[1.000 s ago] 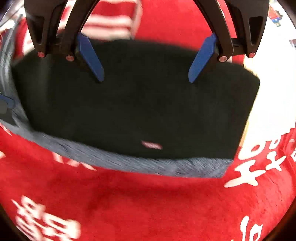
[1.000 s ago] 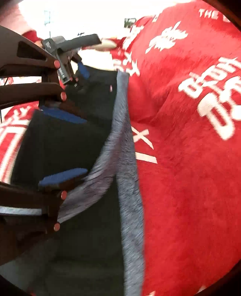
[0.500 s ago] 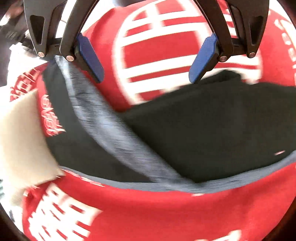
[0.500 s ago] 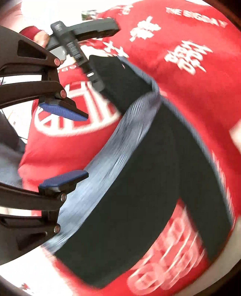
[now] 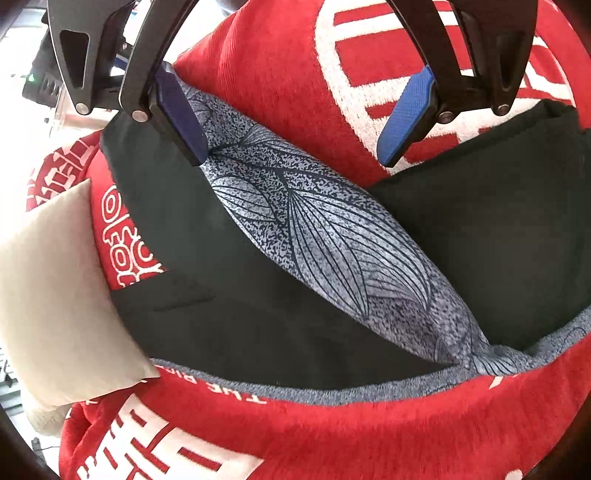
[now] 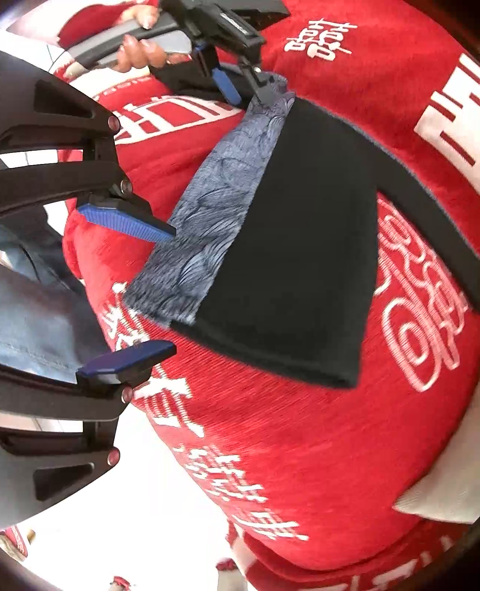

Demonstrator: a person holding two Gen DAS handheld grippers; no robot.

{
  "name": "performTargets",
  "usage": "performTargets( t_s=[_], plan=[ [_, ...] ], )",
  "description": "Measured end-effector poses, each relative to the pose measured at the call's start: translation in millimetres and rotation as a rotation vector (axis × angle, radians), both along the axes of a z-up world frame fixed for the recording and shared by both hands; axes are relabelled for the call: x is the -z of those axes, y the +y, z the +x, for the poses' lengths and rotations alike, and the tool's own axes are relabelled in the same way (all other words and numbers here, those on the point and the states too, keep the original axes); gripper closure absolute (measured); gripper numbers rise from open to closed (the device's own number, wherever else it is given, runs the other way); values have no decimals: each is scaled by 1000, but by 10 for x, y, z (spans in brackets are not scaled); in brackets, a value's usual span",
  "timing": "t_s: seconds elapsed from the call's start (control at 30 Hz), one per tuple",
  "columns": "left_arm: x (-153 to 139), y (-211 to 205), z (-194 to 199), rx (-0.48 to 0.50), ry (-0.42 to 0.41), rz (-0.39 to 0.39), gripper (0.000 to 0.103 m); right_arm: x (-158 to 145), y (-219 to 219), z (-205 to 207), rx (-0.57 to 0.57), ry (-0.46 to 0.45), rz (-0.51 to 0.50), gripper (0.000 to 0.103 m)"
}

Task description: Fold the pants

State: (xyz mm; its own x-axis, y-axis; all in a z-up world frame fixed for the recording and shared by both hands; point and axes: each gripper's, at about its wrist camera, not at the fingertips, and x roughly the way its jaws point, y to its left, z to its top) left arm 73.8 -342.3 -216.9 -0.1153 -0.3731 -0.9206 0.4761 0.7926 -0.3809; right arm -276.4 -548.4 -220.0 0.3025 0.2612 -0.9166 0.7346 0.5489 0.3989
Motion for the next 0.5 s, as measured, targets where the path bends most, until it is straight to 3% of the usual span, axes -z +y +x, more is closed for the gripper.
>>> performTargets(
  t_s=[0.1, 0.23, 0.3, 0.33, 0.5],
  plan=[
    [79, -37, -22, -31, 23, 11, 9, 64, -32, -33, -31, -57, 98, 44],
    [65, -32, -22, -107, 15, 2, 12, 150, -99, 82, -51, -95, 150, 46],
    [59, -55, -19, -129, 39, -23, 48, 186, -128, 131, -42, -95, 224, 100],
    [74, -99, -18, -121, 82, -41, 69, 148, -167, 148, -44, -94, 229, 100],
    [-190, -182, 80, -149, 88, -88, 79, -327, -438, 446, -129, -189, 208, 100]
  ],
)
